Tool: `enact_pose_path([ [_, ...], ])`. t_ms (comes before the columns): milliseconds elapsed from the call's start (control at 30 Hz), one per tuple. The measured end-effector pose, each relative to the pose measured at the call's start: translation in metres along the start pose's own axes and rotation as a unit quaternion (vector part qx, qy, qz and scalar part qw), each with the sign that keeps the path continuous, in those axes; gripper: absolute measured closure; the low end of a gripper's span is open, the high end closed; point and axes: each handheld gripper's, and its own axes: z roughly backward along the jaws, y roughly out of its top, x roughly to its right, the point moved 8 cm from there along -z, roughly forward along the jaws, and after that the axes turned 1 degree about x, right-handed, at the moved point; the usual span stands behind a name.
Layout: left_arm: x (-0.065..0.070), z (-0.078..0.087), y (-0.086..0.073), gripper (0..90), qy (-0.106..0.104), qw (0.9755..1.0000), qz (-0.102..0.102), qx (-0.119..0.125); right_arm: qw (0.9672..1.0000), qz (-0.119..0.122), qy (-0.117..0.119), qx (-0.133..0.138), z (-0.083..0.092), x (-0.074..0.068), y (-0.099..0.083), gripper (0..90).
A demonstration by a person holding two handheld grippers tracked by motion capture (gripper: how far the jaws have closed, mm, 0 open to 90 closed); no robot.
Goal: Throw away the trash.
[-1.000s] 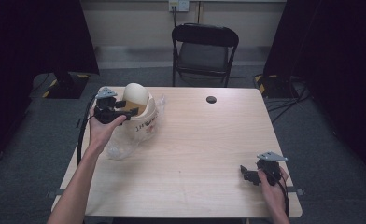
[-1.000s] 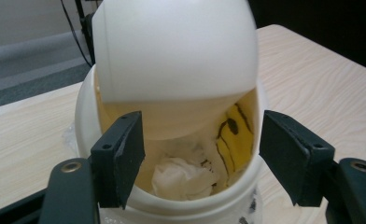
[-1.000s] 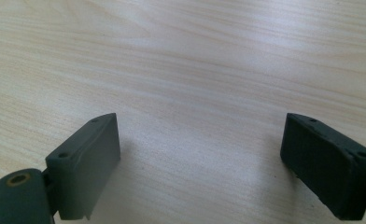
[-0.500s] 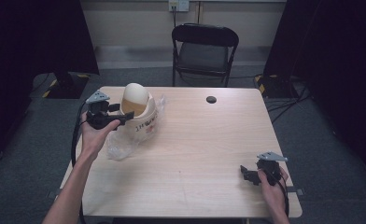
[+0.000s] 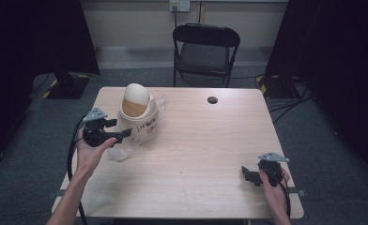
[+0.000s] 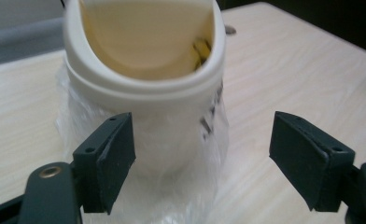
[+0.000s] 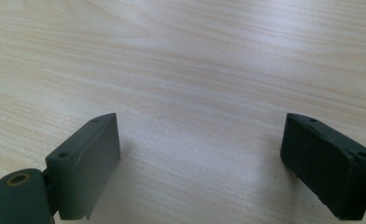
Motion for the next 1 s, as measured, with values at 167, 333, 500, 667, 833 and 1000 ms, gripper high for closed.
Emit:
enact_pose_path([
  [167,0.001,0.002,-0.02,22.0,0.005,0.9999,0.001,-0.011,1.0,0.0,0.0,0.0,0.0,0.0,0.0,11.2],
  [333,0.004,0.006,-0.037,21.2,0.004,0.9998,0.004,-0.018,1.0,0.0,0.0,0.0,0.0,0.0,0.0,11.2],
  [500,0.008,0.011,-0.051,16.6,0.006,0.9997,0.015,-0.016,1.0,0.0,0.0,0.0,0.0,0.0,0.0,11.2],
  [667,0.013,0.014,-0.072,15.9,-0.001,0.9993,0.026,-0.026,1.0,0.0,0.0,0.0,0.0,0.0,0.0,11.2],
  [833,0.019,0.017,-0.09,16.2,-0.023,0.9981,0.046,-0.034,1.0,0.0,0.0,0.0,0.0,0.0,0.0,11.2],
  [1000,0.023,0.02,-0.109,16.5,-0.012,0.9975,0.039,-0.058,1.0,0.0,0.0,0.0,0.0,0.0,0.0,11.2],
])
